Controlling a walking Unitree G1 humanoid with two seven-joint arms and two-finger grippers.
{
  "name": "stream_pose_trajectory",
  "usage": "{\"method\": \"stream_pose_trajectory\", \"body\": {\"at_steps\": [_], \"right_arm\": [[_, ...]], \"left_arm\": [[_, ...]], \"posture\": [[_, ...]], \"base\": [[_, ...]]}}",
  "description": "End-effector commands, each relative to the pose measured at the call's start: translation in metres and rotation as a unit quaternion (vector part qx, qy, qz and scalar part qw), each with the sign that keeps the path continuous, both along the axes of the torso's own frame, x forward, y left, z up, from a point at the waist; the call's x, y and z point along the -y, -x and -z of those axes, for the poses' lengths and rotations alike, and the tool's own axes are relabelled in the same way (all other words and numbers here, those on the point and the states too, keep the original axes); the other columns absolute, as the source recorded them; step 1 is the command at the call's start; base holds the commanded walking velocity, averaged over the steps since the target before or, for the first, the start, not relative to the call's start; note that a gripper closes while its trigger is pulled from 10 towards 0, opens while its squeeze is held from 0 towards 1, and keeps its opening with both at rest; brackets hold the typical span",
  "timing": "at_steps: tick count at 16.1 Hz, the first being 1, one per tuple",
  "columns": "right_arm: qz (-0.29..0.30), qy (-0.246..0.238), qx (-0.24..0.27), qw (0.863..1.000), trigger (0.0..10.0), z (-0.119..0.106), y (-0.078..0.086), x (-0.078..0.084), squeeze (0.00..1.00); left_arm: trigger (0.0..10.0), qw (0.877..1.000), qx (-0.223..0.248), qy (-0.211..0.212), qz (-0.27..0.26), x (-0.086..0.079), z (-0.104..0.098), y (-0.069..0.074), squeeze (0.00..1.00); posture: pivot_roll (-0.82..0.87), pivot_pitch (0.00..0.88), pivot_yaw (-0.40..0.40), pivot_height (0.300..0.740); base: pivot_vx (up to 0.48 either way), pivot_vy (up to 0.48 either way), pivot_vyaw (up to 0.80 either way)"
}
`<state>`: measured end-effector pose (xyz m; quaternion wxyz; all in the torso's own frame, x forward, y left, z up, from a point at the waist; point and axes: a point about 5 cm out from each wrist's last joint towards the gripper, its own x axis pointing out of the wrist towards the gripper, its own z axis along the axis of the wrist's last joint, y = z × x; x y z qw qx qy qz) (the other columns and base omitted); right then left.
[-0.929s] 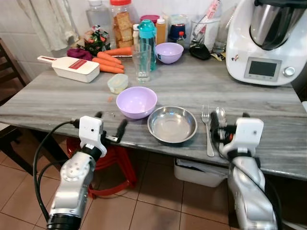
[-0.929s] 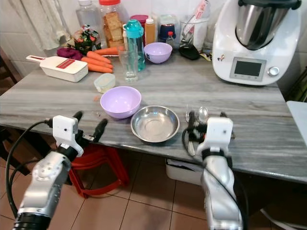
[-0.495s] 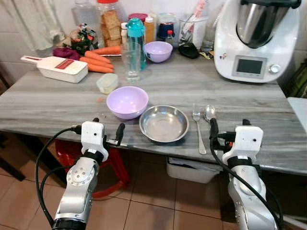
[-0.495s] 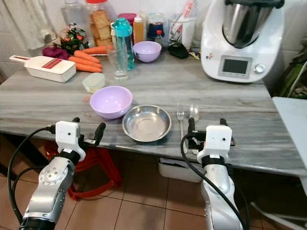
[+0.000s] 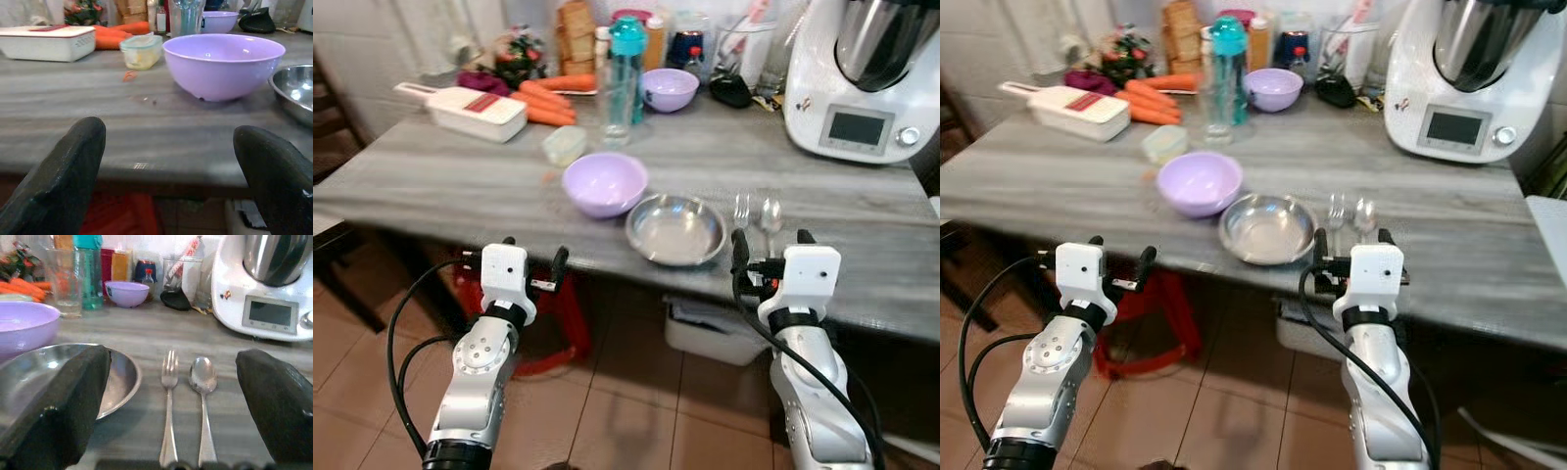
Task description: Setting the table
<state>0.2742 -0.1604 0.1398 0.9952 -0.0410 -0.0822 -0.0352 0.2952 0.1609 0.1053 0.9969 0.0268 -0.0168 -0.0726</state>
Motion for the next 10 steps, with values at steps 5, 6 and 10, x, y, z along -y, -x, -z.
{"method": "stream_pose_trajectory", "body": {"at_steps": [5,6,10], "right_arm": [[0.011,-0.004,-0.005,1.0,10.0,0.0019,-0.0016,0.0033,0.0],[0.012,-0.005,-0.006,1.0,10.0,0.002,-0.0018,0.0032,0.0],[0.014,-0.006,-0.004,1.0,10.0,0.0007,-0.0045,0.0033,0.0]], "left_arm": [[10.0,1.0,-0.005,-0.007,0.004,0.0028,0.0016,-0.0019,0.0],[10.0,1.0,-0.005,-0.007,0.004,0.0028,0.0016,-0.0019,0.0],[10.0,1.0,0.003,-0.004,0.023,0.0047,0.0002,-0.0018,0.0]], "posture": [[-0.04,0.0,0.008,0.74],[-0.04,0.0,0.008,0.74],[-0.04,0.0,0.008,0.74]], "base": [[-0.396,0.0,0.0],[-0.394,0.0,0.0],[-0.193,0.0,0.0]]}}
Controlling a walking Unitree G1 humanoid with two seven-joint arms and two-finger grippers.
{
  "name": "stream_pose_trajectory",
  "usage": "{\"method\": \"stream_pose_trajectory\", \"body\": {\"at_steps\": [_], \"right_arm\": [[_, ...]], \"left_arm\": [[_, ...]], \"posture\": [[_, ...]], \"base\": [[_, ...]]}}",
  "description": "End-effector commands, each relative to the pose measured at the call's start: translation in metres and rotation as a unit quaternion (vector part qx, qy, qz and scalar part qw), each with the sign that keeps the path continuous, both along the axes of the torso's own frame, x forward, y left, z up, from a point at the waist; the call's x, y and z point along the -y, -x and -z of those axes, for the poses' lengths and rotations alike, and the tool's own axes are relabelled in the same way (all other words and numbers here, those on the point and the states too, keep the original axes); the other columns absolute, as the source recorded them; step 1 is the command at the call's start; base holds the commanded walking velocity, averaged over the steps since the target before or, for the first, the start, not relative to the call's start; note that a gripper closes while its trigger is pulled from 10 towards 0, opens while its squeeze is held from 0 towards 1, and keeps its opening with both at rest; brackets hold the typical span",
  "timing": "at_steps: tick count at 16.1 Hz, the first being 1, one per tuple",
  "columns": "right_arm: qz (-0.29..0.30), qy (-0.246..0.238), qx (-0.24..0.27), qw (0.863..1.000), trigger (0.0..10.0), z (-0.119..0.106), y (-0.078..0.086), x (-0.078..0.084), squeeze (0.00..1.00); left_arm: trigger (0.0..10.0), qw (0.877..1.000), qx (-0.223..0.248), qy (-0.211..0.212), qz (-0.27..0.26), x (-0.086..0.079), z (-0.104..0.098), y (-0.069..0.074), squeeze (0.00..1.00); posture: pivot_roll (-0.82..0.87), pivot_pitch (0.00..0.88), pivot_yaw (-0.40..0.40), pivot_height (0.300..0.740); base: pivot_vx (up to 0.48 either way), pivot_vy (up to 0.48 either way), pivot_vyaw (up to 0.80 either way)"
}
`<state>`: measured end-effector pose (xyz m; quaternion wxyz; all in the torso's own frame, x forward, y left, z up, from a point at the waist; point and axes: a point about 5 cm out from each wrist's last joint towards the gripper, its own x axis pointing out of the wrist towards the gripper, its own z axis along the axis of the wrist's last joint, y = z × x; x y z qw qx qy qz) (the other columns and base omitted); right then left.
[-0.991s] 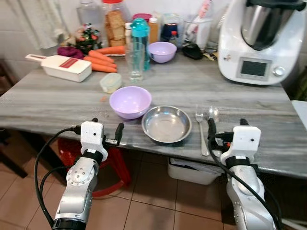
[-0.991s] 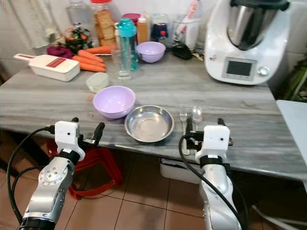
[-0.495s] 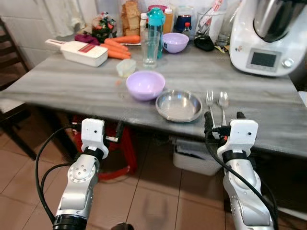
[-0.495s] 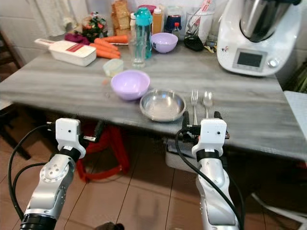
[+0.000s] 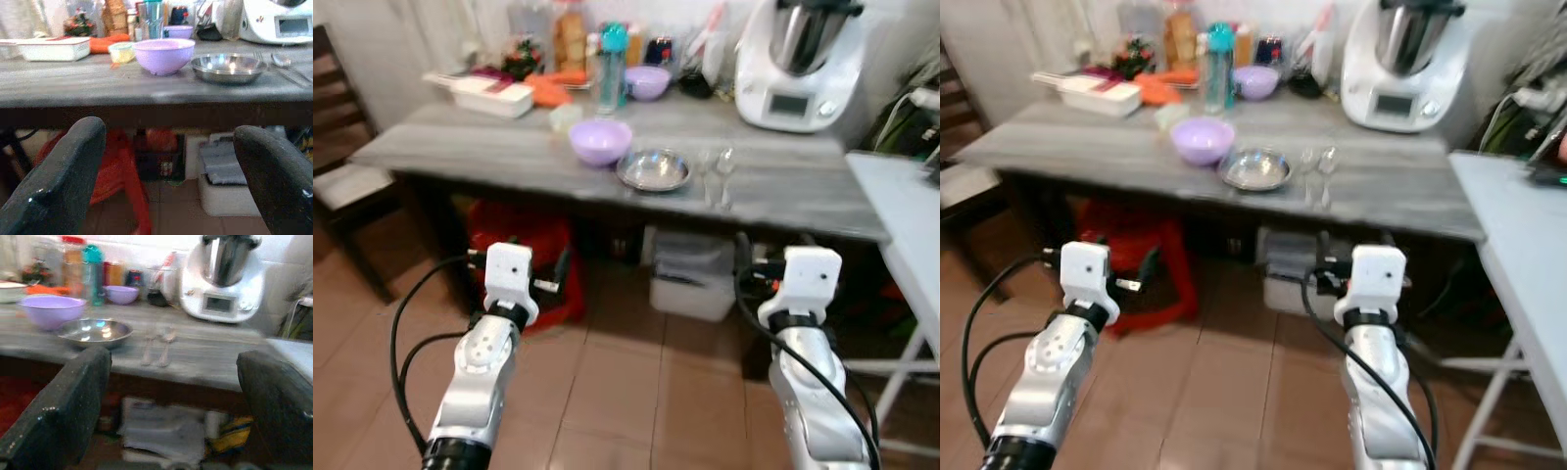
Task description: Setting the table
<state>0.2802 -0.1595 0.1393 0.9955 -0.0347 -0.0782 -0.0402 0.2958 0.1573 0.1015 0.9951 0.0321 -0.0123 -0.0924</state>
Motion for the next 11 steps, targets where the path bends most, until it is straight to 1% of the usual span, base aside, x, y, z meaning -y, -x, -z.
{"method": "stream_pose_trajectory", "body": {"at_steps": [1,5,6,11], "right_arm": [[0.01,0.0,0.0,1.0,10.0,-0.0002,0.0008,0.0044,0.0],[0.012,0.0,0.0,1.0,10.0,-0.0002,0.0004,0.0048,0.0],[0.012,0.0,0.0,1.0,10.0,-0.0001,0.0001,0.0049,0.0],[0.013,-0.001,0.0,1.0,10.0,-0.0002,-0.0016,0.0046,0.0]], "left_arm": [[10.0,1.0,0.014,0.009,0.017,0.0027,-0.005,-0.0006,0.0],[10.0,0.999,0.019,0.007,0.038,0.0076,-0.0071,-0.0007,0.0],[10.0,0.999,0.018,0.012,0.042,0.0086,-0.0072,-0.0008,0.0],[10.0,0.999,0.018,0.014,0.047,0.0095,-0.0071,0.0,0.0]], "posture": [[-0.04,0.0,0.008,0.74],[-0.05,0.0,0.01,0.74],[-0.05,0.0,0.01,0.74],[-0.05,0.0,0.011,0.74]], "base": [[0.0,0.0,0.0],[0.0,0.0,0.0],[0.0,-0.315,0.0],[0.0,-0.48,0.0]]}}
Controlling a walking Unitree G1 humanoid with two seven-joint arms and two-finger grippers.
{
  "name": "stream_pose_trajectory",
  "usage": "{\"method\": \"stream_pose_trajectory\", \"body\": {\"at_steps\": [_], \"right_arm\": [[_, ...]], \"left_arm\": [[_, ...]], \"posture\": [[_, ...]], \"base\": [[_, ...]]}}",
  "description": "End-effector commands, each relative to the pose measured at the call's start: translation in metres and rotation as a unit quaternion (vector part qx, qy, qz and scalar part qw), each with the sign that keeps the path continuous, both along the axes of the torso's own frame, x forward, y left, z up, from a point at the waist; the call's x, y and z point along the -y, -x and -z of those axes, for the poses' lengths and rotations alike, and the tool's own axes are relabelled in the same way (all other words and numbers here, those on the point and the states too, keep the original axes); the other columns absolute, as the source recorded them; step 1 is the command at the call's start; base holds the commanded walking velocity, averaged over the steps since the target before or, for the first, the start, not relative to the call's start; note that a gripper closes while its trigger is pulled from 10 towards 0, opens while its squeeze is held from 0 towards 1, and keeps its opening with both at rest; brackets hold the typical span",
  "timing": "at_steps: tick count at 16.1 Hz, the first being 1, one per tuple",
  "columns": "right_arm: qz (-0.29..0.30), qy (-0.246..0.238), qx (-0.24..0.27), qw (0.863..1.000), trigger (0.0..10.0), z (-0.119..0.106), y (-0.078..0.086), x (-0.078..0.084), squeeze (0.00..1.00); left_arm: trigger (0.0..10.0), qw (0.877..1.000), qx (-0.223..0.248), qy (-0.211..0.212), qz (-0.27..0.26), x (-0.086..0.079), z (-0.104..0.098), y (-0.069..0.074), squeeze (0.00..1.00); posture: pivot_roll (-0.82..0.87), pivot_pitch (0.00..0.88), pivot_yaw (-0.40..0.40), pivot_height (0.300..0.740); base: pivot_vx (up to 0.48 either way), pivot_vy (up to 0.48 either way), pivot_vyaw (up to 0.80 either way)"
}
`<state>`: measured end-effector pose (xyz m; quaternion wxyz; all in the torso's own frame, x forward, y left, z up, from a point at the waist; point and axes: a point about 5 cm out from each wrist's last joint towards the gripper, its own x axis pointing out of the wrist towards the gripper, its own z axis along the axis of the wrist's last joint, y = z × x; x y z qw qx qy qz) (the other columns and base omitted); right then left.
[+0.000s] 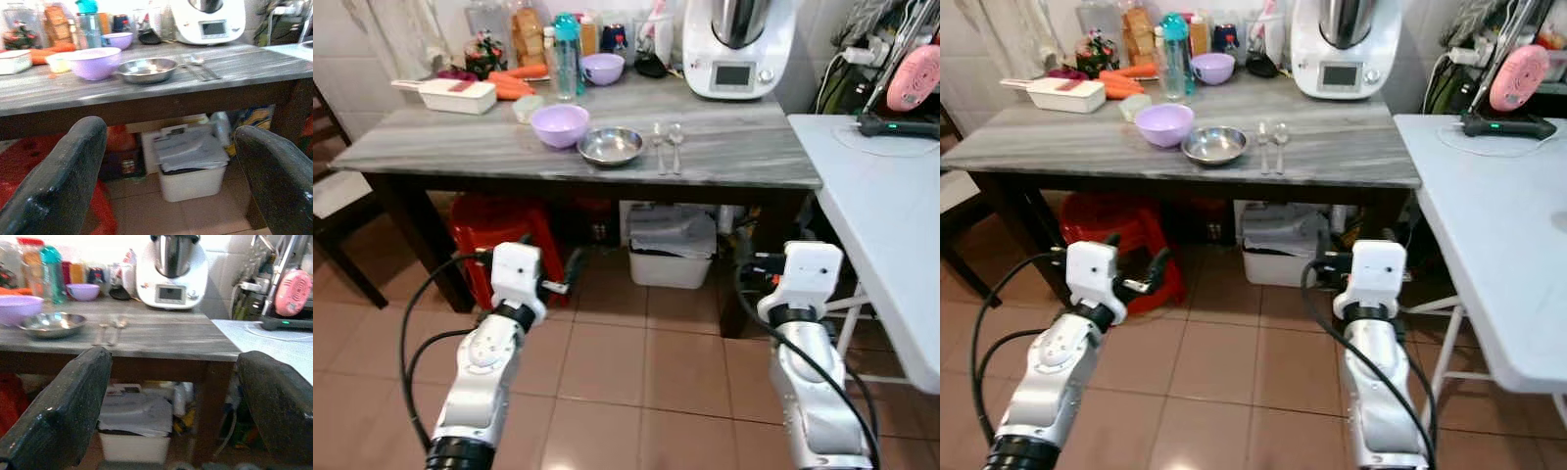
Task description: Setting the table
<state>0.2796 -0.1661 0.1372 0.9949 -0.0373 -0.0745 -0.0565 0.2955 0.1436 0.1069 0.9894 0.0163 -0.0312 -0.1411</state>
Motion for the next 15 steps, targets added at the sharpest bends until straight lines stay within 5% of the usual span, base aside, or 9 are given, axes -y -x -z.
{"method": "stream_pose_trajectory", "body": {"at_steps": [1,15], "right_arm": [[-0.005,-0.003,0.004,1.0,10.0,-0.0027,-0.0028,-0.0026,0.0],[-0.005,-0.001,0.01,1.0,10.0,-0.0044,-0.0091,-0.0033,0.0]], "left_arm": [[10.0,1.0,0.002,-0.001,-0.003,-0.0039,-0.0016,-0.0003,0.0],[10.0,1.0,0.004,-0.003,0.009,-0.0024,-0.0039,-0.0018,0.0]], "posture": [[-0.05,0.0,0.011,0.74],[-0.04,0.0,0.015,0.74]], "base": [[0.0,-0.48,0.0],[0.0,-0.48,0.0]]}}
